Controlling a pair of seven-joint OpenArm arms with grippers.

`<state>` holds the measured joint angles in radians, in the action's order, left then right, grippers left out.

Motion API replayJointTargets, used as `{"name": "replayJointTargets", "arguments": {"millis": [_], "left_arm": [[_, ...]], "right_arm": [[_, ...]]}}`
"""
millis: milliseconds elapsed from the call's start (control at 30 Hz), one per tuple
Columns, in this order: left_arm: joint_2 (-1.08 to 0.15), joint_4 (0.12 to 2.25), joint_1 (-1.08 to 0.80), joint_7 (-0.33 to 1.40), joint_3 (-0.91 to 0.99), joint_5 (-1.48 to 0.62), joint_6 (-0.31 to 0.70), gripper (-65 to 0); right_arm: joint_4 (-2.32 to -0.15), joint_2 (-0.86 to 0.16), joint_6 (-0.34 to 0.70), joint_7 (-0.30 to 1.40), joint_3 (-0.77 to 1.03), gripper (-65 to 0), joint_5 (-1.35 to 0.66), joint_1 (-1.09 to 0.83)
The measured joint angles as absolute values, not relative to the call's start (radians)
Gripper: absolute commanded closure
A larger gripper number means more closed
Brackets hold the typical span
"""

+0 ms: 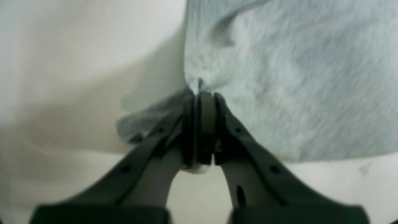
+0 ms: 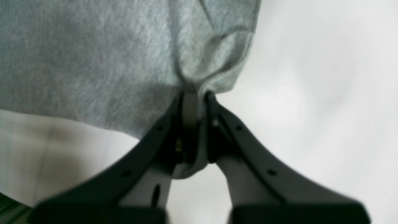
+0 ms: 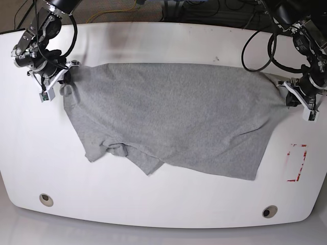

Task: Layout the t-shirt on the table in an organized manner, then fold the t-shirt properly
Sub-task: 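Lower the stretched grey shirt flat onto the table with both grippers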

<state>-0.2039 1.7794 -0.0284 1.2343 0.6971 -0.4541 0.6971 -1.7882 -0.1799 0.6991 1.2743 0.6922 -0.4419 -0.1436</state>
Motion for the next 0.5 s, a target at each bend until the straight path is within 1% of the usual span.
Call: {"name": "replayJointTargets", "arguments": {"millis": [100, 133, 167, 200, 267, 300, 333, 433, 500], "left_arm": [[-0.218, 1.779, -0.033, 1.234, 0.700, -0.453, 0.697, -1.9], [-0.220, 1.779, -0.033, 1.234, 0.701, -0.453, 0.697, -3.1], [-0.221, 1.779, -0.033, 1.234, 0.701, -0.453, 0.697, -4.0], [-0.222, 1.779, -0.033, 1.234, 0.699, -0.454, 0.697, -6.8], [-0.220, 1.779, -0.032, 1.234, 0.693, -0.454, 0.697, -12.2], [-0.219, 1.780, -0.033, 1.234, 0.691, -0.454, 0.697, -14.6], [-0.217, 1.780, -0.033, 1.234, 0.690, -0.455, 0.697, -18.5], [-0.214, 1.780, -0.033, 1.234, 0.690, -0.454, 0.697, -28.1], [-0.215, 1.780, -0.032, 1.234, 0.692, -0.453, 0.697, -33.6]], "right_arm": [[-1.789, -0.179, 0.699, 1.266, 0.692, -23.1, -0.442, -0.155], [-1.789, -0.179, 0.699, 1.267, 0.692, -29.5, -0.442, -0.160], [-1.789, -0.180, 0.699, 1.268, 0.692, -33.0, -0.441, -0.165], [-1.789, -0.179, 0.699, 1.268, 0.693, -39.2, -0.438, -0.168], [-1.789, -0.178, 0.699, 1.270, 0.693, -47.4, -0.432, -0.170], [-1.792, -0.177, 0.698, 1.269, 0.694, -50.1, -0.430, -0.170], [-1.796, -0.177, 0.699, 1.269, 0.697, -53.9, -0.430, -0.171], [-1.824, -0.176, 0.699, 1.268, 0.724, -60.2, -0.439, -0.173], [-1.855, -0.176, 0.699, 1.268, 0.749, -61.7, -0.442, -0.173]]}}
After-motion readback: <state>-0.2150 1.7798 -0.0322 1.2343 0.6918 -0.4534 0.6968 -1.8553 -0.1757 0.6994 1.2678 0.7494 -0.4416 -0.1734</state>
